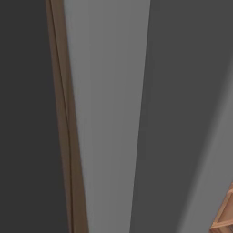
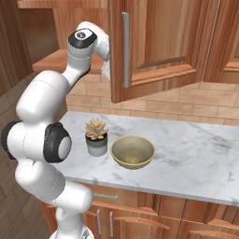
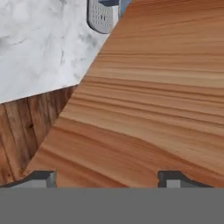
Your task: Open the cabinet and setup a tea strainer by placing it in the bowl upright.
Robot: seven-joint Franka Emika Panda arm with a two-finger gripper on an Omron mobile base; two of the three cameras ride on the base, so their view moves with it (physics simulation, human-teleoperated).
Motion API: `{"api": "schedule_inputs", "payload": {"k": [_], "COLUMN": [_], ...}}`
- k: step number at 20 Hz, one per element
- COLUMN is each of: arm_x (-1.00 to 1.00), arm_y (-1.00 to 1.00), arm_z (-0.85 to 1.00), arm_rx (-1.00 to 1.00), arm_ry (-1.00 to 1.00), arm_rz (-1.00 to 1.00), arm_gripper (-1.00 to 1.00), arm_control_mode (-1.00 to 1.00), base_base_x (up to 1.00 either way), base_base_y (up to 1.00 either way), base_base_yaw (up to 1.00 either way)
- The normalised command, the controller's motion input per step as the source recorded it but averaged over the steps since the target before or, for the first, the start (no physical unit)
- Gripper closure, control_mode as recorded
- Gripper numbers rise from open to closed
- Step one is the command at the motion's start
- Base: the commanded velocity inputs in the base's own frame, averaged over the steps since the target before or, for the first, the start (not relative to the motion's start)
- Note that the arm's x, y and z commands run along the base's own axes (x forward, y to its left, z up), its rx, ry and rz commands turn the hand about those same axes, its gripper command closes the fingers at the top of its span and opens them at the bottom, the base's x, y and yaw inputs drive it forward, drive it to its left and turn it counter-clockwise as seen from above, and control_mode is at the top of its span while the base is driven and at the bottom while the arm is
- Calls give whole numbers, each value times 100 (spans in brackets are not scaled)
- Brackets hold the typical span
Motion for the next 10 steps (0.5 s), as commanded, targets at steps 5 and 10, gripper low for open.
{"api": "schedule_inputs", "payload": {"k": [5, 10], "arm_x": [-77, -69], "arm_y": [-97, -91], "arm_z": [7, 1], "arm_rx": [0, 0], "arm_ry": [-29, -23], "arm_rz": [-13, 0], "arm_gripper": [-100, -100], "arm_control_mode": [-100, -100], "base_base_x": [0, 0], "base_base_y": [0, 0], "base_base_yaw": [0, 0]}}
